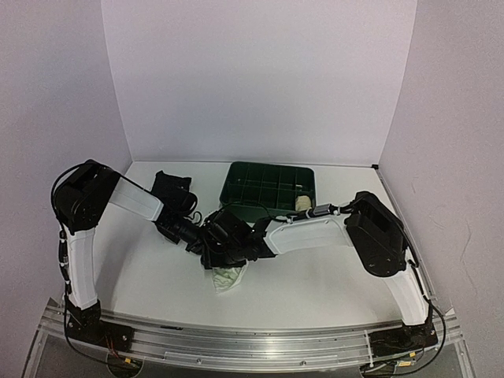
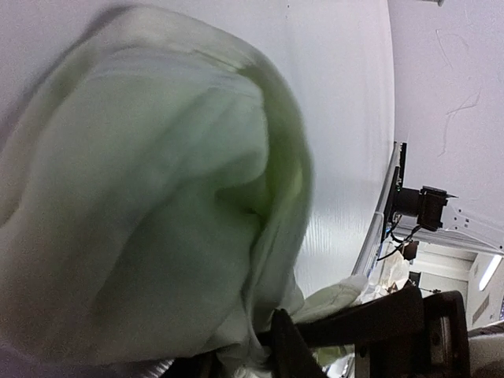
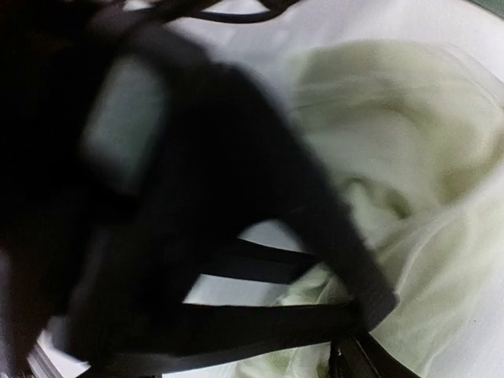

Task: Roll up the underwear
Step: Fold the underwear at the center of the board.

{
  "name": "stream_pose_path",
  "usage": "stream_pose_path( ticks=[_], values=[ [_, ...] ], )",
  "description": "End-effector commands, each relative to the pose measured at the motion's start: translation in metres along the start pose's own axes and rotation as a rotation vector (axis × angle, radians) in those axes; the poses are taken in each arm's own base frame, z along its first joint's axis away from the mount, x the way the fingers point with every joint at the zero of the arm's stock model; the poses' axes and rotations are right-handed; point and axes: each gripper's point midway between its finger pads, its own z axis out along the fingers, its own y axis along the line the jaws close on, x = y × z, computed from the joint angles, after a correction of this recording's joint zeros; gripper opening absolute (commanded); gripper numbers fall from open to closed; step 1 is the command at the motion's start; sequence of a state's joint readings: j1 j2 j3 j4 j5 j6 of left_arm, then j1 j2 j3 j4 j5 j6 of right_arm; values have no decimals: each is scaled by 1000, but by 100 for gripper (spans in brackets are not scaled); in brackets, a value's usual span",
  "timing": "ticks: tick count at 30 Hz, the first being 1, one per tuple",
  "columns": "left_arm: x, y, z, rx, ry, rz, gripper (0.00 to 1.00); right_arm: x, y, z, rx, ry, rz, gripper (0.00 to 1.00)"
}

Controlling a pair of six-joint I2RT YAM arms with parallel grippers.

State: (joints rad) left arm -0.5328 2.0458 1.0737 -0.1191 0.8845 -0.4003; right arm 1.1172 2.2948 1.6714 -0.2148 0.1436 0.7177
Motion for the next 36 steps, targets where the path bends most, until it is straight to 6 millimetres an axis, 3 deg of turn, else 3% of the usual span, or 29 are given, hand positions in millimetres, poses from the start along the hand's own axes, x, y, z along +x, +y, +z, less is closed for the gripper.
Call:
stream_pose_path(
  ticks=[1, 6, 13, 16, 20, 23, 25, 33, 36],
  values=[
    [35, 56, 26, -196, 82, -88, 18, -8, 25, -7, -102, -36, -22, 66],
    [31, 62, 23, -237, 77, -89, 0, -21, 30, -19, -102, -77, -63, 66],
    [31, 67, 15, -241, 72, -109, 0, -52, 32, -70, -30, -159, -191, 64],
    [29, 66, 15, -234, 67, -112, 0, -55, 23, -93, 25, -158, -167, 65],
    [27, 63, 14, -223, 63, -117, 0, -34, -12, -106, 133, -107, 26, 90],
    [27, 62, 15, -215, 65, -124, 0, -2, -29, -94, 168, -9, 188, 92],
    [27, 62, 15, -213, 63, -124, 0, 15, -29, -82, 165, 61, 258, 93],
    [25, 59, 14, -207, 56, -118, 0, 29, -33, -66, 194, 129, 257, 95],
    [24, 59, 14, -204, 52, -119, 0, 40, -34, -56, 192, 172, 255, 86]
  ],
)
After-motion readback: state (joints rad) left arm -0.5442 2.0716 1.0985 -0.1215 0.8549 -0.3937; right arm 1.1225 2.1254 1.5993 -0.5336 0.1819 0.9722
